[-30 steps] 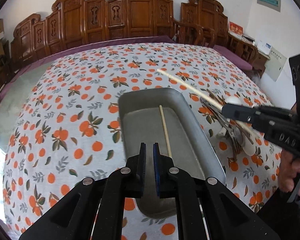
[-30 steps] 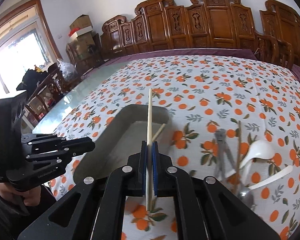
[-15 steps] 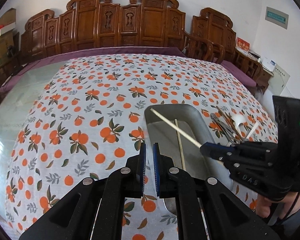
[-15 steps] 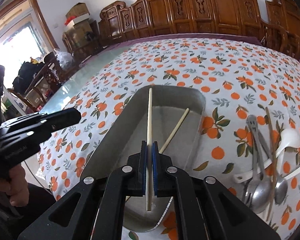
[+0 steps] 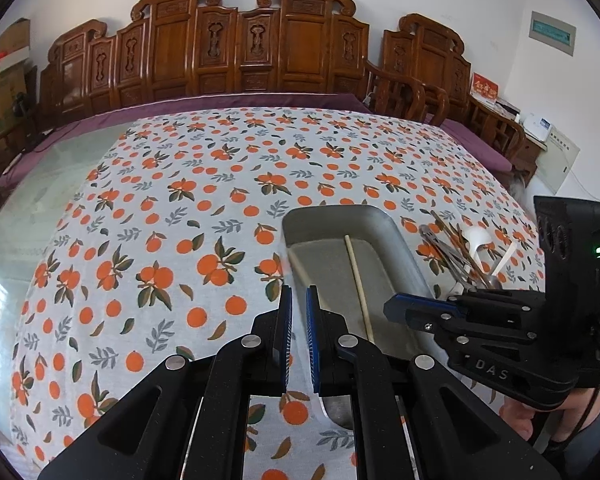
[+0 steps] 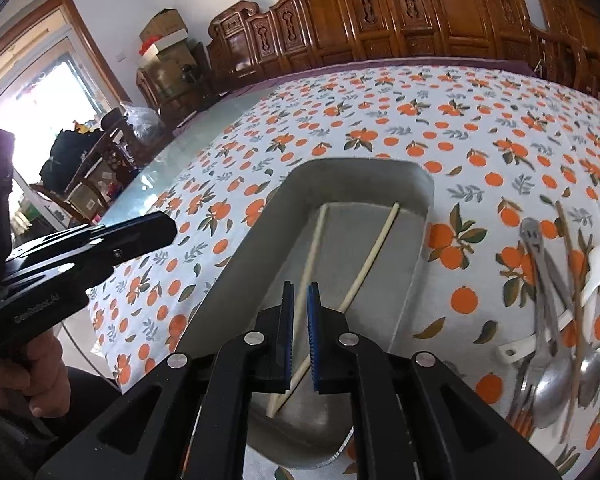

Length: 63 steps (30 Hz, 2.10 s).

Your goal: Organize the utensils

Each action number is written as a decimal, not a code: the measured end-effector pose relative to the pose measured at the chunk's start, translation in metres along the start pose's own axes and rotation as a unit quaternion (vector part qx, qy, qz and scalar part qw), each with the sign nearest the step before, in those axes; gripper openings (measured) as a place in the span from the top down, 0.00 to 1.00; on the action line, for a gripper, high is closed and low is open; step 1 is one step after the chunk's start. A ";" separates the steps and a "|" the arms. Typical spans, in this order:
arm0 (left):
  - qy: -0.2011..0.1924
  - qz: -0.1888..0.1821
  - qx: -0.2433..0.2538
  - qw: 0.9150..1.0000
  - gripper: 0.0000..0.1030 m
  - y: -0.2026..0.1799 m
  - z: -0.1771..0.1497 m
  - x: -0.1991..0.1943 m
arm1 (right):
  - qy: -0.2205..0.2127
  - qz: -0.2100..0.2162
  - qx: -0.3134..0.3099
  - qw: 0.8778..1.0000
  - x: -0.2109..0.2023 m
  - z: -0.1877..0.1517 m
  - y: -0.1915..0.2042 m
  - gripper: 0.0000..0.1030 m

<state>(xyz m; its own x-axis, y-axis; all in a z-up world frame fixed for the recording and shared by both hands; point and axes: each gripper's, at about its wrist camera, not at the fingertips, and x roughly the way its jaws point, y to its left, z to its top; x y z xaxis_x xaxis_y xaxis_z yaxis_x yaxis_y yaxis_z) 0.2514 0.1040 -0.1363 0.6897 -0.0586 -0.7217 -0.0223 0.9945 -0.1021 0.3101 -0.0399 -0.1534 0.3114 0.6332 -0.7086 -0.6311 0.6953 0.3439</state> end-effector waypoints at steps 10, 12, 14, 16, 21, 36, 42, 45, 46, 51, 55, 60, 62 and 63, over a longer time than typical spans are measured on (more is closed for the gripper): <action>-0.013 -0.034 0.013 0.999 0.94 -0.029 0.003 -0.004 | -0.061 -0.068 -0.038 0.995 -0.070 0.002 -0.024 0.91; -0.015 -0.042 0.016 0.999 0.92 -0.036 0.004 -0.004 | -0.072 -0.094 -0.040 0.992 -0.088 0.002 -0.035 0.91; -0.015 -0.047 0.020 0.999 0.89 -0.043 0.005 -0.004 | -0.081 -0.115 -0.037 0.989 -0.102 -0.001 -0.047 0.91; -0.016 -0.052 0.025 0.998 0.88 -0.052 0.006 -0.004 | -0.086 -0.133 -0.032 0.987 -0.116 -0.005 -0.058 0.91; -0.023 -0.066 0.036 0.997 0.79 -0.071 0.006 -0.006 | -0.081 -0.173 -0.011 0.981 -0.132 -0.020 -0.092 0.91; -0.011 -0.076 0.053 0.996 0.40 -0.099 -0.003 0.008 | -0.010 -0.168 0.028 0.985 -0.081 -0.045 -0.132 0.82; -0.009 -0.077 0.058 0.995 0.40 -0.106 -0.005 0.011 | 0.018 -0.164 0.038 0.986 -0.065 -0.048 -0.134 0.82; -0.008 -0.078 0.061 0.995 0.40 -0.109 -0.007 0.011 | 0.022 -0.165 0.040 0.985 -0.061 -0.048 -0.135 0.82; -0.007 -0.078 0.063 0.995 0.40 -0.110 -0.007 0.011 | 0.022 -0.163 0.040 0.986 -0.061 -0.049 -0.135 0.82; -0.008 -0.079 0.067 0.995 0.40 -0.113 -0.009 0.012 | 0.025 -0.156 0.053 0.986 -0.061 -0.049 -0.138 0.92; -0.009 -0.079 0.068 0.994 0.40 -0.115 -0.010 0.012 | 0.024 -0.157 0.055 0.986 -0.064 -0.049 -0.142 0.94; -0.009 -0.085 0.065 0.994 0.40 -0.120 -0.011 0.009 | 0.006 -0.156 0.054 0.986 -0.079 -0.049 -0.144 0.94; -0.009 -0.081 0.067 0.994 0.40 -0.124 -0.011 0.007 | -0.006 -0.154 0.059 0.986 -0.088 -0.049 -0.146 0.94; -0.010 -0.080 0.069 0.994 0.40 -0.126 -0.011 0.005 | -0.013 -0.151 0.061 0.987 -0.093 -0.050 -0.147 0.94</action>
<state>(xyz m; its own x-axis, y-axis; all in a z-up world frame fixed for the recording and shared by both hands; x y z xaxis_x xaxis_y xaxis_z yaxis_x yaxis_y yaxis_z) 0.2495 -0.0229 -0.1349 0.6912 -0.2158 -0.6897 0.1862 0.9753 -0.1187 0.3389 -0.2177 -0.1689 0.4916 0.3987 -0.7742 -0.4175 0.8881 0.1922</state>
